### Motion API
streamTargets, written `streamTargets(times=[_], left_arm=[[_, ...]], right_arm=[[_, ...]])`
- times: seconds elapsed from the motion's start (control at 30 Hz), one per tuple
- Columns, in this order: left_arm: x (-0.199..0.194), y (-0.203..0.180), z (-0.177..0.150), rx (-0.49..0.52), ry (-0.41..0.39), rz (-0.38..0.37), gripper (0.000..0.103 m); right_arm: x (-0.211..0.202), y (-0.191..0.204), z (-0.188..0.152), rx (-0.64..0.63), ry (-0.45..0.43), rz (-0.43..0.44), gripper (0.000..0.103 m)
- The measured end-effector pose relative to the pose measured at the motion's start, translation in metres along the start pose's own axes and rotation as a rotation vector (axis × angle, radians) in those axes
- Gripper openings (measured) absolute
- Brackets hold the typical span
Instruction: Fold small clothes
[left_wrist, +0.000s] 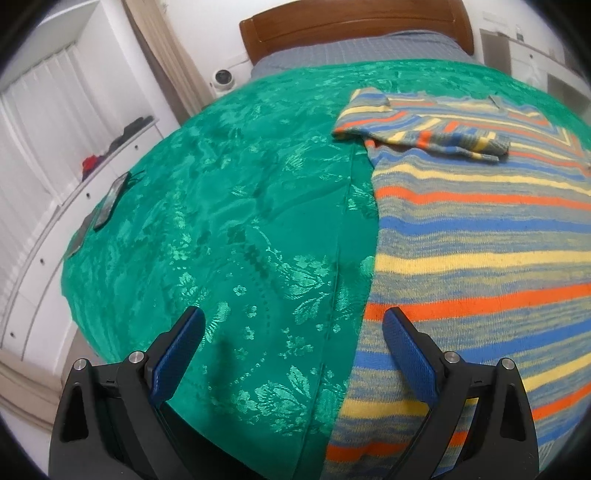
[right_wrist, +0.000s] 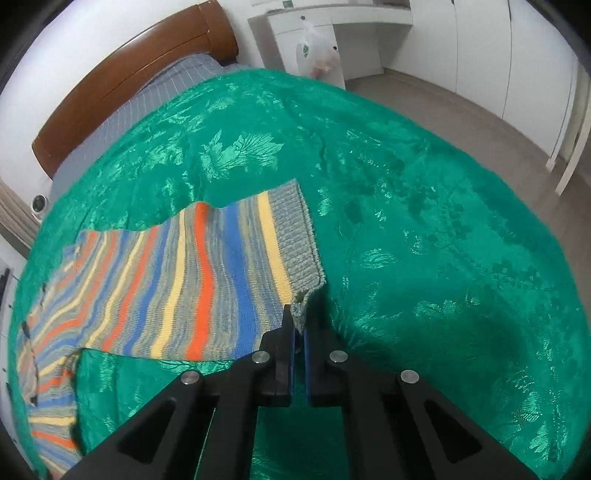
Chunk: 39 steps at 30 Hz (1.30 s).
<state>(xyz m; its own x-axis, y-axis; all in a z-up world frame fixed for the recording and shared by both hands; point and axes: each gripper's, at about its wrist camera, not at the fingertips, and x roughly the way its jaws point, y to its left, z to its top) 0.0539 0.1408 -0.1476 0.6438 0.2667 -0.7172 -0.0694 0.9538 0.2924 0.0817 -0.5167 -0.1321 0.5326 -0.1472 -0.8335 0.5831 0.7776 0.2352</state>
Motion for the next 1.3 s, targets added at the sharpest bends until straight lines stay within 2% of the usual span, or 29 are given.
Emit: streamTargets(times=[0.13,0.23,0.33,0.37,0.4,0.43,0.5,0.53,0.6,0.67,0.73,0.8,0.87,0.9,0.97,1.07,1.13,1.2,1.3], left_arm=[[0.002,0.000,0.001,0.001,0.011,-0.020,0.098],[-0.005,-0.001,0.007,0.026,0.016,-0.031,0.098],[-0.028,-0.001,0.027,0.069,-0.048,-0.072,0.098],[-0.036,-0.002,0.037,0.082,-0.080,-0.088,0.098],[-0.045,-0.005,0.053,0.101,-0.120,-0.119,0.098],[-0.053,-0.012,0.072,0.129,-0.155,-0.165,0.098],[-0.056,-0.030,0.102,0.207,-0.178,-0.253,0.101],[-0.053,-0.049,0.119,0.281,-0.164,-0.317,0.101],[-0.039,-0.082,0.138,0.401,-0.125,-0.397,0.101],[-0.020,-0.119,0.147,0.509,-0.108,-0.381,0.101],[0.002,-0.144,0.149,0.572,-0.058,-0.360,0.100],[0.030,-0.155,0.150,0.573,0.014,-0.321,0.078],[0.051,-0.146,0.154,0.509,0.105,-0.355,0.020],[0.056,-0.133,0.159,0.440,0.133,-0.390,0.012],[0.052,-0.094,0.169,0.295,0.095,-0.411,0.011],[0.054,-0.023,0.188,0.087,0.060,-0.377,0.011],[0.074,0.045,0.195,-0.106,0.087,-0.281,0.010],[0.101,0.092,0.191,-0.230,0.154,-0.168,0.009],[0.141,0.132,0.174,-0.281,0.259,-0.035,0.008]], right_arm=[[-0.002,-0.014,0.004,0.008,0.035,0.061,0.003],[-0.012,-0.026,0.001,0.012,0.032,0.043,0.006],[-0.037,-0.031,-0.008,-0.043,-0.007,-0.059,0.025],[-0.051,-0.027,-0.016,-0.093,-0.049,-0.125,0.044],[-0.060,-0.025,-0.023,-0.117,-0.078,-0.149,0.061],[-0.071,-0.021,-0.032,-0.143,-0.116,-0.161,0.065],[-0.088,-0.012,-0.054,-0.176,-0.155,-0.131,0.066],[-0.092,-0.008,-0.061,-0.176,-0.154,-0.112,0.066],[-0.100,-0.002,-0.081,-0.161,-0.150,-0.052,0.066],[-0.104,0.006,-0.103,-0.143,-0.130,0.008,0.066],[-0.105,0.011,-0.116,-0.131,-0.116,0.044,0.066],[-0.107,0.015,-0.129,-0.122,-0.102,0.076,0.066],[-0.110,0.018,-0.141,-0.132,-0.097,0.090,0.066],[-0.113,0.020,-0.146,-0.149,-0.100,0.089,0.066],[-0.117,0.022,-0.154,-0.178,-0.110,0.089,0.066],[-0.126,0.022,-0.161,-0.183,-0.131,0.107,0.066],[-0.128,0.023,-0.159,-0.177,-0.152,0.111,0.066],[-0.127,0.024,-0.161,-0.168,-0.158,0.114,0.066],[-0.118,0.025,-0.166,-0.145,-0.127,0.121,0.066]])
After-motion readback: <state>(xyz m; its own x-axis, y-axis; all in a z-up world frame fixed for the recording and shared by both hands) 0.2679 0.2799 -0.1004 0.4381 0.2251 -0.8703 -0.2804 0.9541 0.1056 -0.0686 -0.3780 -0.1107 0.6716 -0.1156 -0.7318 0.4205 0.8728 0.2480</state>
